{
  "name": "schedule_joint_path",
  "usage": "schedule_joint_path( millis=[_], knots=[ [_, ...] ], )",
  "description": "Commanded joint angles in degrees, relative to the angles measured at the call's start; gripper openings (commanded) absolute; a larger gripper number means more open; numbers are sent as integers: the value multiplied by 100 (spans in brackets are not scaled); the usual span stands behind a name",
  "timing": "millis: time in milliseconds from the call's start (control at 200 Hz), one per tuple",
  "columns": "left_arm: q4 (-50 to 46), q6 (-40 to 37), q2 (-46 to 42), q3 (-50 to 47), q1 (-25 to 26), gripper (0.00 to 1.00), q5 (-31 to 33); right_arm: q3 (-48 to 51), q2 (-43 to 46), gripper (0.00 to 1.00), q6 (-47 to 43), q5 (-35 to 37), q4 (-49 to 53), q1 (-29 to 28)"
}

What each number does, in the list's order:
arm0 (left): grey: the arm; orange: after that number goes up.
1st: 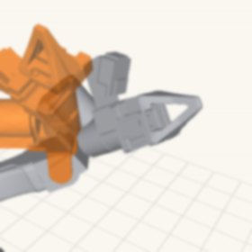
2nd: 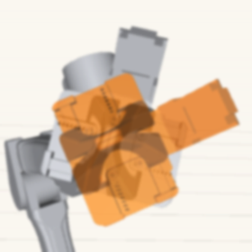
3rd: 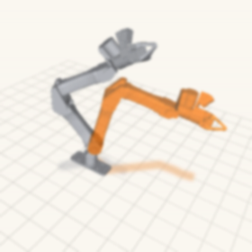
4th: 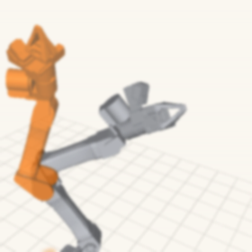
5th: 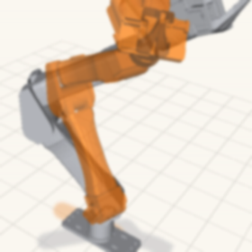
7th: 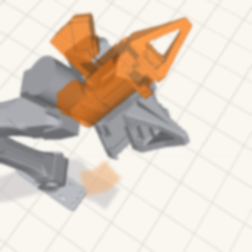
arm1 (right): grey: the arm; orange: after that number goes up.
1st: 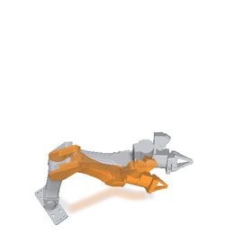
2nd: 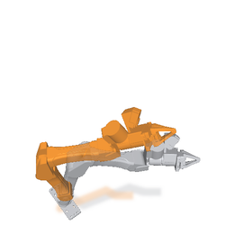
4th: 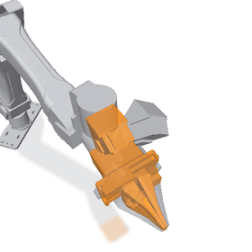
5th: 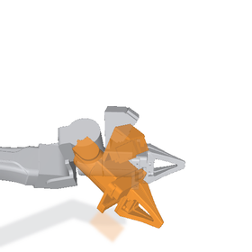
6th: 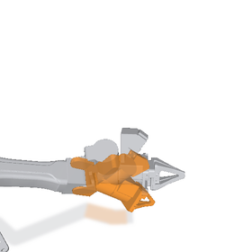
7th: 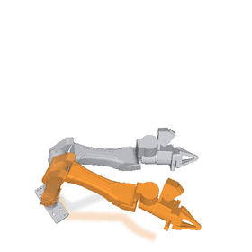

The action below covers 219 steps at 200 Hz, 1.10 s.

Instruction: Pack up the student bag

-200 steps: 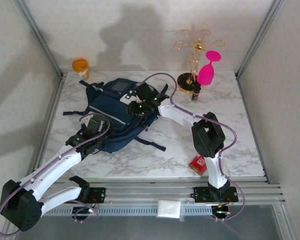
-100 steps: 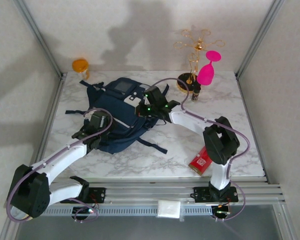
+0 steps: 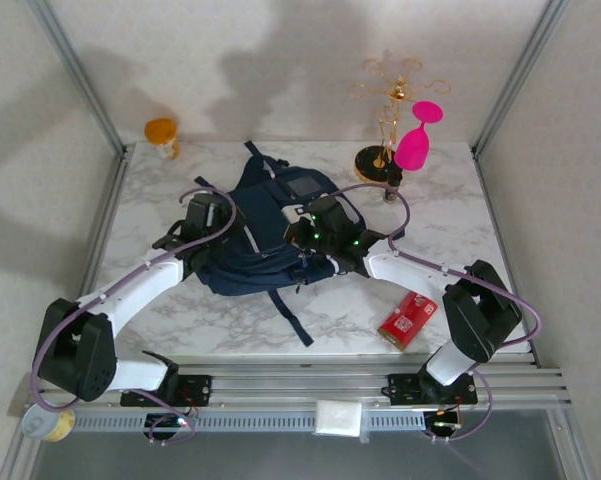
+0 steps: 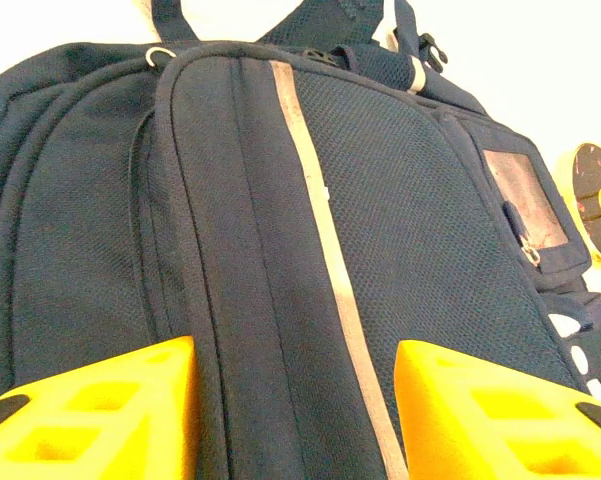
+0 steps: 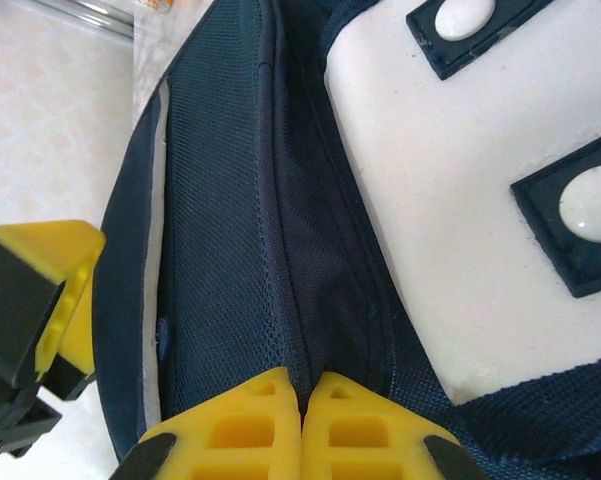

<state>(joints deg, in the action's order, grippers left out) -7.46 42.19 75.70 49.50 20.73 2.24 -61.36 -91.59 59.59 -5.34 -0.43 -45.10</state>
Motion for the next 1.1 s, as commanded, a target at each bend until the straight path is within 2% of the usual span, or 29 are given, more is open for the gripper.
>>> schedule_joint_path(
  millis=[0, 55, 255, 365, 481, 761, 1091],
  knots=[
    [-1096, 284, -661, 112, 38, 54, 181, -171, 52, 0, 342, 76, -672, -103],
    [-1654, 628, -993, 65, 228, 54, 479, -123, 54, 0, 389, 73, -853, -120],
    [-2702, 1833, -1476, 174, 1662, 54, 1373, -81, -32, 0, 614, -96, -1177, -234],
    [-2643, 2424, -1280, 253, 2370, 54, 1485, -116, -103, 0, 630, -213, -1281, -258],
    [-2858, 2842, -734, 649, 2827, 55, 1783, -58, -100, 0, 672, -234, -1441, -296],
    [-2963, 3870, -39, 822, 2928, 53, 2279, 193, -94, 0, 887, -244, -1838, -371],
    [-3088, 4653, 180, 1017, 2824, 49, 2703, 423, -28, 0, 958, -257, -2126, -425]
  ],
)
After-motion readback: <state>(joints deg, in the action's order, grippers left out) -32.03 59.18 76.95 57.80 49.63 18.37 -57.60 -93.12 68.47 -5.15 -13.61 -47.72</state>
